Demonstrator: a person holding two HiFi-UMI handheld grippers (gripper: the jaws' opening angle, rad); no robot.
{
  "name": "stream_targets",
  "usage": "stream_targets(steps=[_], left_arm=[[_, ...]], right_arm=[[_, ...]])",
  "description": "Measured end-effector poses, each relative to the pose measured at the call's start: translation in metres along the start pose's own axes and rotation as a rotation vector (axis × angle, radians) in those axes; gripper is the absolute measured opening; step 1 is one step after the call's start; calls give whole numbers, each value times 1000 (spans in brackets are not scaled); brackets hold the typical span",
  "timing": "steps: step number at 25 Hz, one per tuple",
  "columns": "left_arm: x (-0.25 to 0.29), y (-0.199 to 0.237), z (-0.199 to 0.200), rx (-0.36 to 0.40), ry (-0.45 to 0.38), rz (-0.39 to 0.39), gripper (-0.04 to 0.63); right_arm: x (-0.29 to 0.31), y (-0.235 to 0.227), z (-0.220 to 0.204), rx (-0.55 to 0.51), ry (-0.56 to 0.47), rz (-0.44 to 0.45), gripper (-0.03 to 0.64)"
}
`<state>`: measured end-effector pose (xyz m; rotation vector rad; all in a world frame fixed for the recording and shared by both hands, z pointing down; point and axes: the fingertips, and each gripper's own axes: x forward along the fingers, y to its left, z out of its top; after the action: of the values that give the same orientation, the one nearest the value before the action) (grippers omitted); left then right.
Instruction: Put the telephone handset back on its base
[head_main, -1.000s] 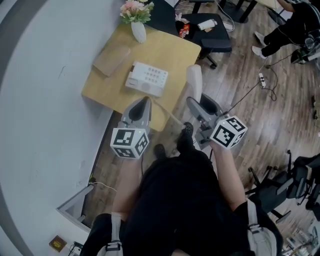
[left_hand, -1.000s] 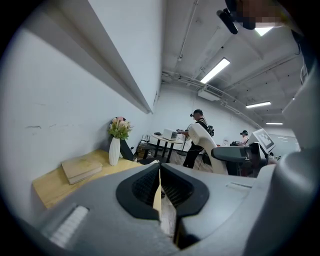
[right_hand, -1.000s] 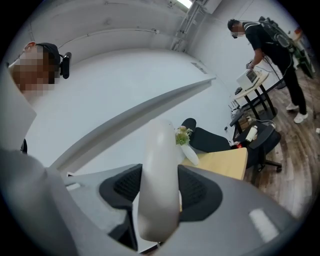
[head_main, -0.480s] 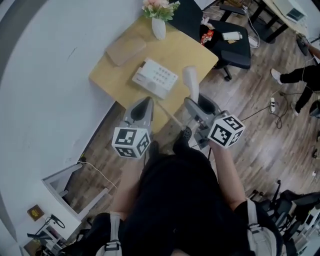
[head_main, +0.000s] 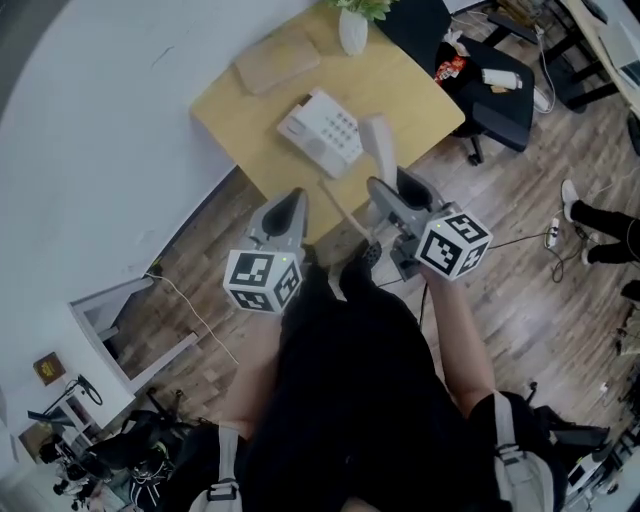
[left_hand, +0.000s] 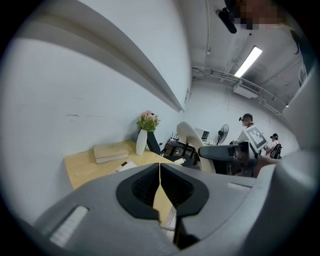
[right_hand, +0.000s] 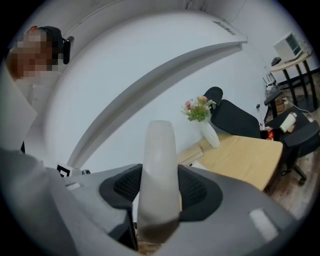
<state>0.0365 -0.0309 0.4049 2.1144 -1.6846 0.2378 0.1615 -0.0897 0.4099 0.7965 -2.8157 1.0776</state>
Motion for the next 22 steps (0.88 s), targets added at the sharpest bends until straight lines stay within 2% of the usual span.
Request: stream_targets(steps=[10, 22], left_arm=[[-1, 37, 0, -30, -1, 36, 12], [14, 77, 21, -38, -30, -25, 12]], right_arm=[[29, -10, -5, -30, 56, -15, 219], [78, -10, -23, -89, 134, -48, 219]])
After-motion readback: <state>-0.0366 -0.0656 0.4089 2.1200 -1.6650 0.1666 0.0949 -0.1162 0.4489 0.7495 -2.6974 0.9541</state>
